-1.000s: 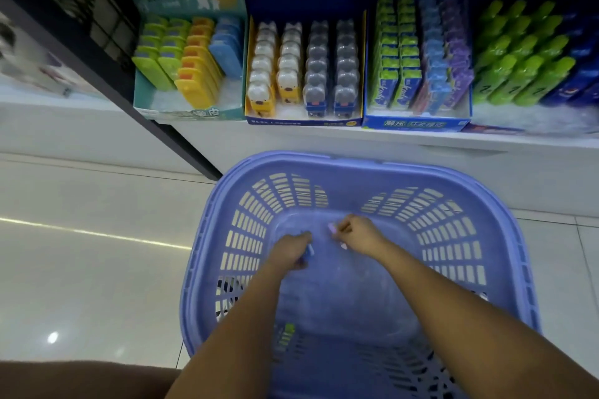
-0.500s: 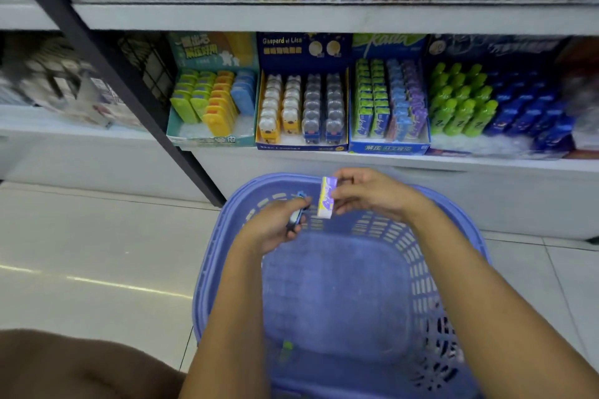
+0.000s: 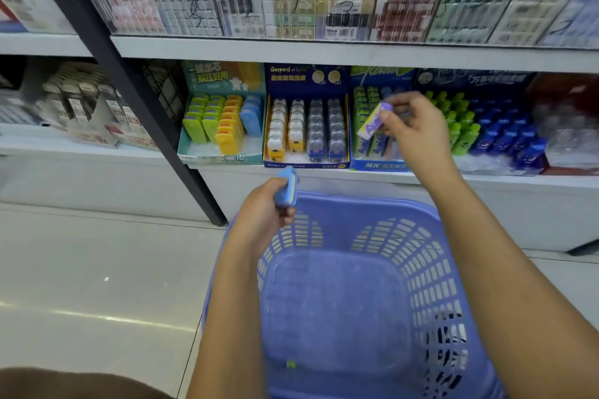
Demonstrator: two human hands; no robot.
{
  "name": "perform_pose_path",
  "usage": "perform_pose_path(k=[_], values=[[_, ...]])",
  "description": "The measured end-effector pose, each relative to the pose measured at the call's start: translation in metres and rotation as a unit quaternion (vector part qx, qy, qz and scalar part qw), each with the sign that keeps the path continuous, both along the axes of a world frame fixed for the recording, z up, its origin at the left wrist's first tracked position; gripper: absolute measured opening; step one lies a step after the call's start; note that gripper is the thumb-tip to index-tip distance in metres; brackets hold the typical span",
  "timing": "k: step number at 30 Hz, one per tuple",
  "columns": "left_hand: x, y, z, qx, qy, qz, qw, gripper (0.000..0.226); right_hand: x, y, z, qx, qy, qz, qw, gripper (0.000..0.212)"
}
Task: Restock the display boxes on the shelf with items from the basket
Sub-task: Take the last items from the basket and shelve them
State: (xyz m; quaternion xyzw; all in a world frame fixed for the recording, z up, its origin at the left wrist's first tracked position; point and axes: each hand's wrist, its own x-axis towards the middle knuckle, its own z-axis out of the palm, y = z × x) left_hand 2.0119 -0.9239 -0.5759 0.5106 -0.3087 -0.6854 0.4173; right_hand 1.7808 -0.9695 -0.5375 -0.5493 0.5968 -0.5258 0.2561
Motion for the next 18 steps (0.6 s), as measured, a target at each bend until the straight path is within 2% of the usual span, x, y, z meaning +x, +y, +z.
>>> perform_pose_path(k=[3,9,13,15,18], values=[[-0.01,0.001,-0.001,-0.021,-0.022,-0.038,0.999,0.012,-0.033,0.005,0.001,-0.004,0.018,-0.035,0.999,0.013],[-0.036,0.007,-0.002,-0.05,-0.041,-0.1,0.993,0.009,-0.07,0.023,-0.001,0.018,0.056,-0.031,0.998,0.012],[-0.051,0.012,-0.001,-0.052,-0.054,-0.125,0.989,0.006,-0.078,0.026,0.004,-0.014,0.066,-0.06,0.996,0.012],[-0.057,0.014,-0.001,-0.054,-0.06,-0.134,0.988,0.006,-0.082,0.026,0.004,-0.016,0.078,-0.06,0.995,0.011],[-0.061,0.017,-0.001,-0.064,-0.071,-0.148,0.984,0.016,-0.086,0.026,-0.002,0.009,0.142,-0.046,0.989,0.012]])
